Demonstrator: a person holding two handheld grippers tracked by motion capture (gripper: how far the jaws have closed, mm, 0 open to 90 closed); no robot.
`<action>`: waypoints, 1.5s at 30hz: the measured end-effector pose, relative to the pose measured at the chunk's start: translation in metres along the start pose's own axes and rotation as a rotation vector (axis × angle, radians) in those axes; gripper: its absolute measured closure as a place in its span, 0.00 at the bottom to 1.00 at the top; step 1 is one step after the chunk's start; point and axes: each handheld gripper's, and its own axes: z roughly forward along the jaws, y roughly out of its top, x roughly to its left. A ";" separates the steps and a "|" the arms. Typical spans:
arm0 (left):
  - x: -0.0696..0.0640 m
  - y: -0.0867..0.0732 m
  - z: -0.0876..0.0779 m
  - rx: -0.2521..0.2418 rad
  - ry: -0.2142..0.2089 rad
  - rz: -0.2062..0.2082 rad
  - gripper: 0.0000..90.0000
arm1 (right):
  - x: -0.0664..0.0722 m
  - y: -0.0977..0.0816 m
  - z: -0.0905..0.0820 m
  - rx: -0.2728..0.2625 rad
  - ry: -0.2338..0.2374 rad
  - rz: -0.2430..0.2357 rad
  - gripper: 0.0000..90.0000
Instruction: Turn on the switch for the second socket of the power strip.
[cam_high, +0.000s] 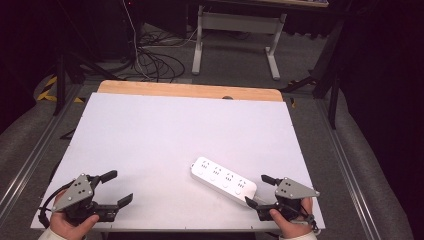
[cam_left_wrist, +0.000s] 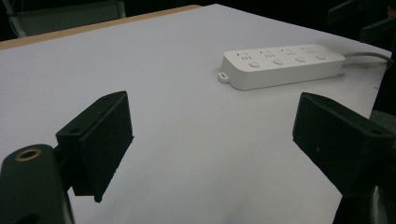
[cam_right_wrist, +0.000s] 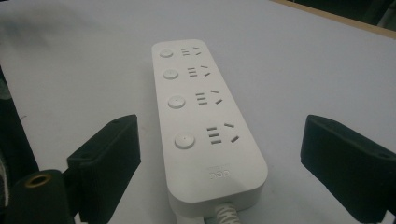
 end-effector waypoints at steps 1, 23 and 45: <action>0.000 0.000 0.000 0.001 0.001 0.002 0.14 | 0.000 0.000 0.000 -0.001 0.000 -0.002 0.14; -0.004 0.000 0.003 0.024 0.028 0.045 0.14 | 0.000 0.002 -0.001 -0.004 0.002 -0.007 0.16; -0.002 0.000 0.001 0.034 0.040 0.021 0.16 | 0.000 0.038 0.006 0.008 0.019 -0.033 0.26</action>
